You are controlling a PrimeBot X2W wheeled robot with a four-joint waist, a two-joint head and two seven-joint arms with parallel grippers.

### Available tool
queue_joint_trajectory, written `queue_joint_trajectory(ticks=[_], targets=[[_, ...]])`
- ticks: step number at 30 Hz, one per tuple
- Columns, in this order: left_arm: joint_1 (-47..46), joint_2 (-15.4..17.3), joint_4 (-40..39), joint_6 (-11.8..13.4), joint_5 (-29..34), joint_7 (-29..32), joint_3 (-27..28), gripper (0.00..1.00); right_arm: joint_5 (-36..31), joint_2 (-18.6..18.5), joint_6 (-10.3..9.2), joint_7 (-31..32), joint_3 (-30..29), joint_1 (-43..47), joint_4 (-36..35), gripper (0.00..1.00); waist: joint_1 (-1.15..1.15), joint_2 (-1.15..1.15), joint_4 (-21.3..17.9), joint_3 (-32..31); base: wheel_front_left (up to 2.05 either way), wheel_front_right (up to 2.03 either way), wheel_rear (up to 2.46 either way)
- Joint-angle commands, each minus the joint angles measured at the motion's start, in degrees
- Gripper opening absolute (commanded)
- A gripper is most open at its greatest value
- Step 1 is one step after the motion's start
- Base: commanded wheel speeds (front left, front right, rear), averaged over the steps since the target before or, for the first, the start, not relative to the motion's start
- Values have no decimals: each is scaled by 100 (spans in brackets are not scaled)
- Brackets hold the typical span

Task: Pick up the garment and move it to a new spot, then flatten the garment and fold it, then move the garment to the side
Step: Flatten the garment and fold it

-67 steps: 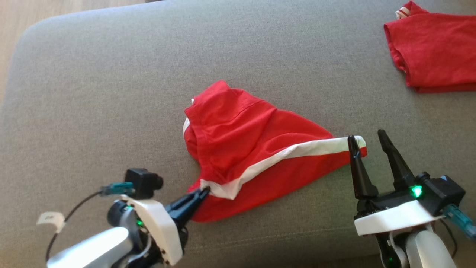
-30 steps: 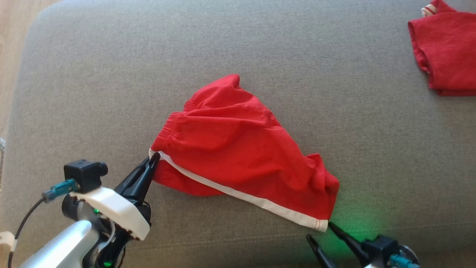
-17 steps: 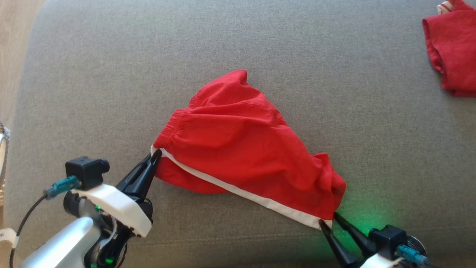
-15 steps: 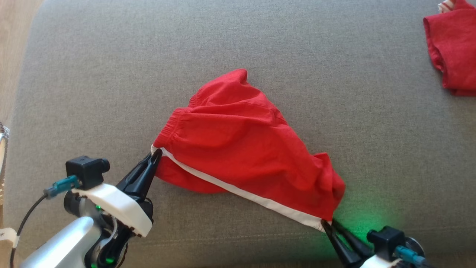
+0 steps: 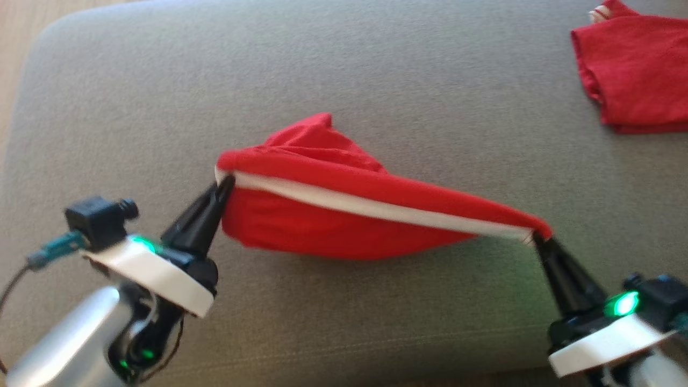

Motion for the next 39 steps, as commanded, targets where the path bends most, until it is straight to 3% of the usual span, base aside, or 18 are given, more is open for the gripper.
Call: queue_joint_trajectory(ticks=[1,6,11,15,20,22,23,25,29,35,39], targets=[[-394,174,-230,-46,-11,-72,420,0,106,-217,-2,-37,39,-91,-235,0,0,0,-88,-75,0,0,0],[-1314,115,-443,-311,-33,51,785,0,590,-839,-2,48,55,-1186,-339,0,0,0,-255,-129,0,0,0],[-2937,-11,161,-496,135,543,855,0,931,-1181,-2,512,481,-3310,256,0,0,0,-455,69,0,0,0],[-4353,-241,1096,-597,703,535,714,0,759,-1090,-2,527,1102,-5228,1247,0,0,0,-598,463,0,0,0],[-5775,-603,2035,-645,1725,-7,541,0,484,-827,-2,86,1319,-6989,2358,0,0,0,-617,986,0,0,0],[-6081,-726,2134,-651,2072,-65,676,0,383,-813,-2,5,1285,-7372,2533,0,0,0,-583,1178,0,0,0],[-6074,-851,1883,-655,2406,-72,1067,0,347,-820,-2,-26,1183,-7533,2572,0,0,0,-544,1316,0,0,0],[-5674,-917,1624,-659,2629,-74,1248,0,372,-812,-2,-32,1047,-7415,2434,0,0,0,-511,1359,0,0,0],[-4533,-659,1156,-661,2581,-75,645,0,524,-935,-2,-35,1346,-6573,2241,0,0,0,-471,1286,0,0,0],[-2801,-283,726,-662,2102,-76,-6,0,1424,-1405,-2,1,1932,-4991,2193,0,0,0,-380,1043,0,0,0],[-2042,-160,627,-663,2174,-76,-210,0,2110,-1661,-2,246,2215,-4254,2035,0,0,0,-357,857,0,0,0]])
